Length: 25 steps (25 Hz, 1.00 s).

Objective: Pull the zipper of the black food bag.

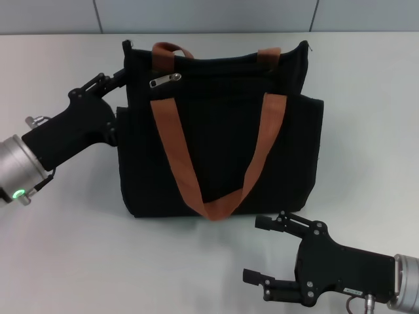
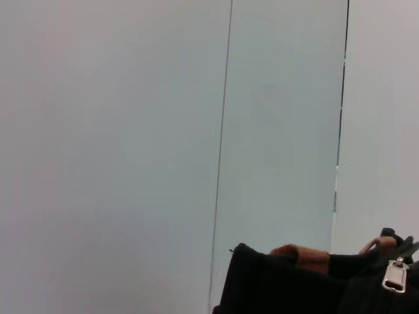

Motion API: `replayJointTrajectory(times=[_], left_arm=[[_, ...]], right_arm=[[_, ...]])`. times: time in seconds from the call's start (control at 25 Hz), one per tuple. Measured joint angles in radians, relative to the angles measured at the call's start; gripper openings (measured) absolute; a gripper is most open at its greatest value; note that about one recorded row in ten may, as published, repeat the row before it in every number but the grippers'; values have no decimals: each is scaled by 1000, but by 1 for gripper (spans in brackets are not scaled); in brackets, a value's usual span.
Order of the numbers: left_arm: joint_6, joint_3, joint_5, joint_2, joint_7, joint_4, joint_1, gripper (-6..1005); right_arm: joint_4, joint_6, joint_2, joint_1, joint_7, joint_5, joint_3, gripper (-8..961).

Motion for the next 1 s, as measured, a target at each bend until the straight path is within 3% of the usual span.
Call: replayJointTrajectory(times=[0.4,0.8,1.0], left_arm=[[-22,0,-175,0,152,-115,37,758],[-2,15,-179,-2,180,-148,62,752],[32,37,-177,-3,337,-194,66,749]], right_arm=[[2,9,0,1,-6,7,5,835],[2,15,0,7,-6,12,5,834],[2,15,0,8,-6,16,5,835]])
